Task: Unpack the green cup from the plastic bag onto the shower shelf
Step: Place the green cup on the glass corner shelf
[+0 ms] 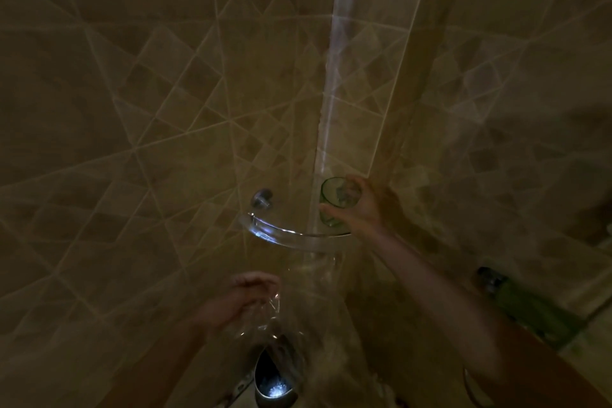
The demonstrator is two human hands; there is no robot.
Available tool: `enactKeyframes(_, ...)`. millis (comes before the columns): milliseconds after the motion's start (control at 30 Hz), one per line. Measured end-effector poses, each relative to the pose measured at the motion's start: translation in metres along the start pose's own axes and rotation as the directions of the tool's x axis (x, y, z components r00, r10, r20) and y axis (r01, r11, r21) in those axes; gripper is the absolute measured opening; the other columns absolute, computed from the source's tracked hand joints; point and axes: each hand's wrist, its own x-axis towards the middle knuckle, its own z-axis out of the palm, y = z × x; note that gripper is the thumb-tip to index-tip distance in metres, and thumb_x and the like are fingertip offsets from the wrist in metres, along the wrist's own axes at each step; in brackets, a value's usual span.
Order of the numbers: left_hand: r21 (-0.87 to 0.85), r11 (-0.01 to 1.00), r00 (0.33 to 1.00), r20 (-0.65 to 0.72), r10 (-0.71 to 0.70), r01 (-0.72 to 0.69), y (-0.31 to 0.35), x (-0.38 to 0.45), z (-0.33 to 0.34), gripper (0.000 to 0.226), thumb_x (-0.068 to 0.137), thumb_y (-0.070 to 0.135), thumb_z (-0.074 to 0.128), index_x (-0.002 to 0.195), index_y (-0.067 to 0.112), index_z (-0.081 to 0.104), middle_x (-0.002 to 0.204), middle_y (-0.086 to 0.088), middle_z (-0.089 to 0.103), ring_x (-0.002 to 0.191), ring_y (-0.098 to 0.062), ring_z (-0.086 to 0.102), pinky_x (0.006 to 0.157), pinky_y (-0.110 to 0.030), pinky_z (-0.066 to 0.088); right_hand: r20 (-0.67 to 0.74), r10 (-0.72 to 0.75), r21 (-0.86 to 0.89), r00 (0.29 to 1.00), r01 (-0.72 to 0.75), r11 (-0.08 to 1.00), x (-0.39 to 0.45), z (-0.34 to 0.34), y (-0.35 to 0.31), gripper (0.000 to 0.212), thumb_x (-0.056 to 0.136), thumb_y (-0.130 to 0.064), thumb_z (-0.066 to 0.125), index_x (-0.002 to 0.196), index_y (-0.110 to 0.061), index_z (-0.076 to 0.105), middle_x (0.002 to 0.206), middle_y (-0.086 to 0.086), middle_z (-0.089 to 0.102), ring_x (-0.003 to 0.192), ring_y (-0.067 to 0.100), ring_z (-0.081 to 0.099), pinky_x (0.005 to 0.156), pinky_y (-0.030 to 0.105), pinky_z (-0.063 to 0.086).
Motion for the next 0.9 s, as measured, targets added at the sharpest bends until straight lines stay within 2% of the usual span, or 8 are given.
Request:
enactKeyframes(167, 0.048, 0.999, 1.000, 0.012, 0.000, -0.001, -0.006, 0.004, 0.007, 0.020, 0.091, -0.012, 0.059, 0.107, -0.006, 0.071, 0.075, -0.008, 0.078, 0.060, -0.009, 0.071, 0.054, -0.017, 0.053, 0.023, -0.020, -0.010, 1.000, 0.020, 1.000, 0.014, 0.011, 0.006, 0.106, 0.042, -0.043, 0.097, 0.134, -0.016, 0.051, 0.130, 0.009, 0.061, 0.118, 0.020, 0.061, 0.101, 0.041, 0.054)
enactKeyframes(367, 0.006, 0.999, 0.998, -0.048, 0.034, -0.034, -0.011, 0.008, 0.003, 0.018, 0.088, -0.004, 0.065, 0.101, 0.001, 0.076, 0.089, -0.018, 0.075, 0.069, -0.016, 0.072, 0.063, -0.025, 0.057, 0.040, -0.037, 0.003, 0.999, 0.037, 0.999, 0.020, 0.017, 0.011, 0.114, 0.034, -0.062, 0.087, 0.134, -0.021, 0.051, 0.127, -0.001, 0.057, 0.118, 0.015, 0.059, 0.097, 0.031, 0.053)
enactKeyframes(567, -0.059, 0.998, 0.998, -0.056, 0.001, -0.005, -0.013, 0.007, 0.000, 0.045, 0.057, 0.034, 0.093, 0.095, 0.012, 0.081, 0.086, -0.015, 0.073, 0.069, -0.019, 0.066, 0.063, -0.028, 0.049, 0.071, -0.022, -0.007, 0.997, 0.023, 1.000, 0.021, 0.019, 0.011, 0.114, 0.036, -0.060, 0.089, 0.136, -0.023, 0.049, 0.132, 0.006, 0.056, 0.119, 0.016, 0.057, 0.088, 0.018, 0.045)
enactKeyframes(667, 0.004, 1.000, 0.997, -0.078, -0.005, 0.005, -0.007, 0.000, 0.003, 0.012, 0.079, 0.017, 0.079, 0.090, 0.019, 0.083, 0.082, -0.005, 0.076, 0.064, -0.009, 0.067, 0.059, -0.025, 0.050, 0.118, -0.023, -0.031, 0.993, 0.027, 0.999, 0.014, 0.013, 0.001, 0.121, 0.041, -0.059, 0.090, 0.144, -0.022, 0.041, 0.146, 0.005, 0.044, 0.132, 0.018, 0.048, 0.102, 0.029, 0.047)
enactKeyframes(700, 0.038, 0.999, 0.996, -0.086, 0.008, -0.004, -0.006, -0.003, 0.003, 0.015, 0.085, 0.011, 0.073, 0.090, 0.020, 0.083, 0.082, -0.002, 0.077, 0.065, -0.007, 0.068, 0.058, -0.022, 0.051, 0.113, -0.049, -0.058, 0.992, 0.055, 0.997, 0.008, 0.009, -0.005, 0.119, 0.046, -0.059, 0.090, 0.146, -0.022, 0.038, 0.149, 0.002, 0.040, 0.135, 0.016, 0.044, 0.106, 0.032, 0.046)
enactKeyframes(767, 0.150, 0.988, 0.997, -0.074, 0.036, -0.025, 0.000, -0.011, 0.002, 0.018, 0.091, 0.010, 0.068, 0.093, 0.021, 0.081, 0.084, 0.001, 0.078, 0.068, -0.003, 0.068, 0.057, -0.016, 0.051, 0.055, -0.246, -0.119, 0.968, 0.251, 0.961, -0.012, -0.004, -0.012, 0.089, 0.066, -0.053, 0.084, 0.140, -0.025, 0.044, 0.141, -0.006, 0.044, 0.129, 0.011, 0.045, 0.105, 0.030, 0.044)
enactKeyframes(833, 0.193, 0.979, 0.995, -0.053, 0.080, -0.068, 0.008, -0.022, 0.002, 0.016, 0.094, 0.008, 0.064, 0.099, 0.014, 0.077, 0.084, 0.002, 0.079, 0.069, -0.002, 0.069, 0.058, -0.013, 0.052, 0.045, -0.533, -0.135, 0.845, 0.534, 0.835, -0.040, -0.022, -0.015, 0.045, 0.083, -0.039, 0.075, 0.123, -0.023, 0.060, 0.123, -0.010, 0.054, 0.117, 0.001, 0.053, 0.098, 0.025, 0.047)
enactKeyframes(900, 0.224, 0.966, 0.989, -0.044, 0.140, -0.127, 0.013, -0.029, 0.000, 0.016, 0.094, 0.002, 0.060, 0.102, 0.006, 0.074, 0.082, 0.001, 0.079, 0.071, -0.006, 0.070, 0.061, -0.015, 0.052, 0.188, -0.653, -0.090, 0.734, 0.675, 0.733, -0.070, -0.041, -0.014, 0.026, 0.089, -0.035, 0.072, 0.110, -0.019, 0.071, 0.116, -0.007, 0.062, 0.114, -0.001, 0.058, 0.095, 0.024, 0.050)
